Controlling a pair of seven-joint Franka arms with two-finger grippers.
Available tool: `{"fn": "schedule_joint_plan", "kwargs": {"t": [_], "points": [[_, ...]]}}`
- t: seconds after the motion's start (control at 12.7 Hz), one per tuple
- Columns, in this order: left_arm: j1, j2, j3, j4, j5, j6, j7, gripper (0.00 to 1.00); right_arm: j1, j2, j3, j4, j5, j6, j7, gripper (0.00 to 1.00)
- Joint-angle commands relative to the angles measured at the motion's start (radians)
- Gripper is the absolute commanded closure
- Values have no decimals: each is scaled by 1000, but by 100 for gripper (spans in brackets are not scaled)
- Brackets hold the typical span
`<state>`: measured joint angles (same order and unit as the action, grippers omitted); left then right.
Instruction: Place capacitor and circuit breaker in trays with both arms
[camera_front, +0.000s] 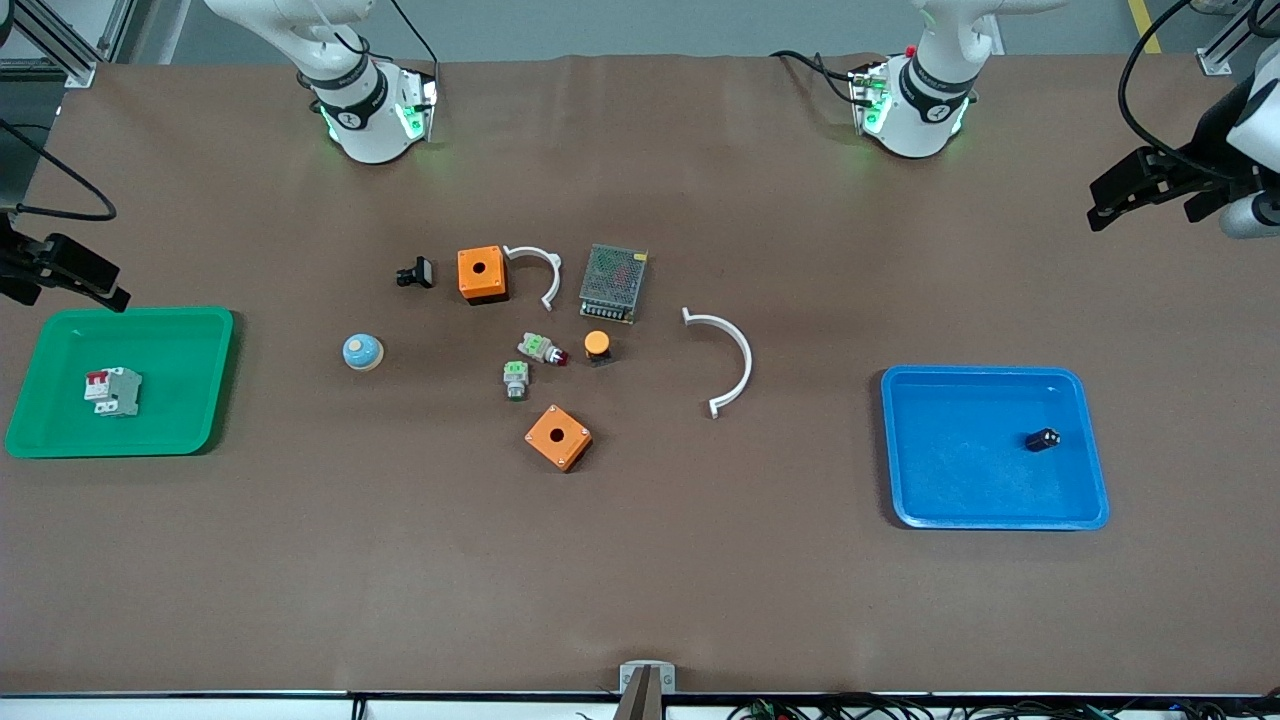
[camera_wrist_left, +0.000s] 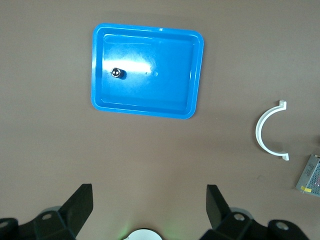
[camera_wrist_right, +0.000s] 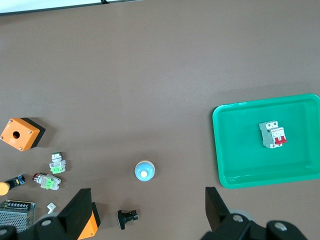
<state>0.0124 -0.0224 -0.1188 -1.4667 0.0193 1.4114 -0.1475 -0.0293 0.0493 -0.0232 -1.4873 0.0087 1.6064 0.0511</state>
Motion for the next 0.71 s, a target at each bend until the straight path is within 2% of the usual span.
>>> {"fn": "schedule_joint_plan", "kwargs": {"t": [0.0, 0.63], "points": [[-2, -11, -13, -9, -13, 8, 51, 0, -5, 12, 2, 24, 17, -5, 1, 0], [7, -4, -12, 0, -1, 8, 51, 0, -6, 11, 2, 24, 14, -6, 1, 0]]}}
